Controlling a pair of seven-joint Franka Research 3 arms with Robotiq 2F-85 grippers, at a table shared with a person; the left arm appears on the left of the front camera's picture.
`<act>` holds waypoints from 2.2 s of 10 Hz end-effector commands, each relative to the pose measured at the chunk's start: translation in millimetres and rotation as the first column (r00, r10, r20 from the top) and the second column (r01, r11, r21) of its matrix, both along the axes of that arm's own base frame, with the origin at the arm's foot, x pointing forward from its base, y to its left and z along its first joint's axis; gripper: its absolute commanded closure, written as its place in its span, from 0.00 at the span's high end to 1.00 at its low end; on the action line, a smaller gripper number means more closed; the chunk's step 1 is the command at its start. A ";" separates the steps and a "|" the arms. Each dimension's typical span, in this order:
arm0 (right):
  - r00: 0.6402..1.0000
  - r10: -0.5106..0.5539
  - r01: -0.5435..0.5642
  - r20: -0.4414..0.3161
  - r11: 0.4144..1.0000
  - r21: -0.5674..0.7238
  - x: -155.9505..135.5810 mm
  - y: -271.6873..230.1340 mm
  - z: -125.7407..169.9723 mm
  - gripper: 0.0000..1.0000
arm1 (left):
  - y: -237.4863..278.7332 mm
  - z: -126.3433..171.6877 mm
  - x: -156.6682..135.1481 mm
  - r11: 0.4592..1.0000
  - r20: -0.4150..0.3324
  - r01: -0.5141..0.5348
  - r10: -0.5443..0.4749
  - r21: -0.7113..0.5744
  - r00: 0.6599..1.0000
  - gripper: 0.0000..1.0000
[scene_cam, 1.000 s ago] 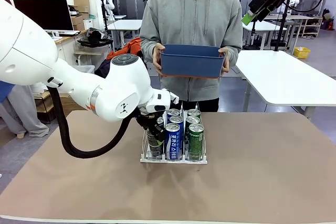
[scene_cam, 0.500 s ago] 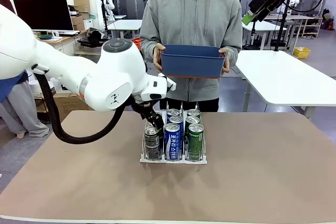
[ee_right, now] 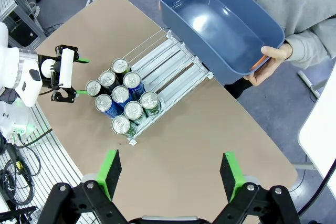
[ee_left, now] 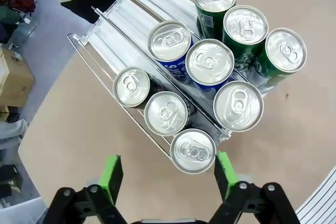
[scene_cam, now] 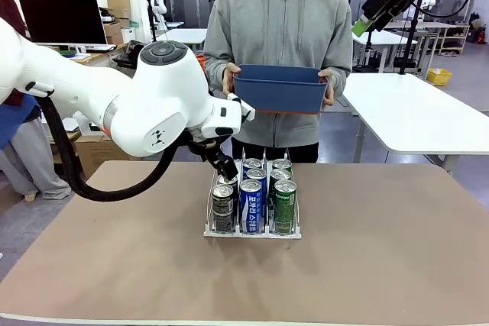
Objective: Fill the beverage cans into the dispenser.
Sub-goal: Place the picked Pepsi coke in the line of the Automatic Can Dispenser with the same cans.
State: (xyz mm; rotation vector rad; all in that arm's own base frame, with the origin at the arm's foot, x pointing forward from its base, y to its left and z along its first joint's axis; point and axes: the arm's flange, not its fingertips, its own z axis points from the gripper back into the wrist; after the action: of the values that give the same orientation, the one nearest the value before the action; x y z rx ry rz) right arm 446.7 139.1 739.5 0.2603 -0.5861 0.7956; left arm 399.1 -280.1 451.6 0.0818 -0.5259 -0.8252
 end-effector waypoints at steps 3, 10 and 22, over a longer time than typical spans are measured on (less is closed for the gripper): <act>1.000 0.002 -0.002 -0.008 1.000 -0.002 -1.4 -0.8 0.2 1.00 | 1.4 -4.2 4.4 1.000 -0.014 -0.006 0.005 -0.007 1.000 0.93; 1.000 0.002 -0.002 -0.008 1.000 -0.002 -1.4 -0.8 0.2 1.00 | 37.9 45.1 3.9 0.973 -0.075 0.116 -0.133 -0.199 0.988 0.93; 1.000 0.002 -0.002 -0.008 1.000 -0.002 -1.4 -0.8 0.2 1.00 | 161.4 282.9 39.6 0.919 0.028 0.300 -0.303 -0.255 0.953 0.93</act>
State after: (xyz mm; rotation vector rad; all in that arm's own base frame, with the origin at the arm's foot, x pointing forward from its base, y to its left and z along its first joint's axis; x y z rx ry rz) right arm 446.7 139.0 739.5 0.2604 -0.5859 0.7956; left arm 437.2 -124.8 734.1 -0.2396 -0.6420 -1.0281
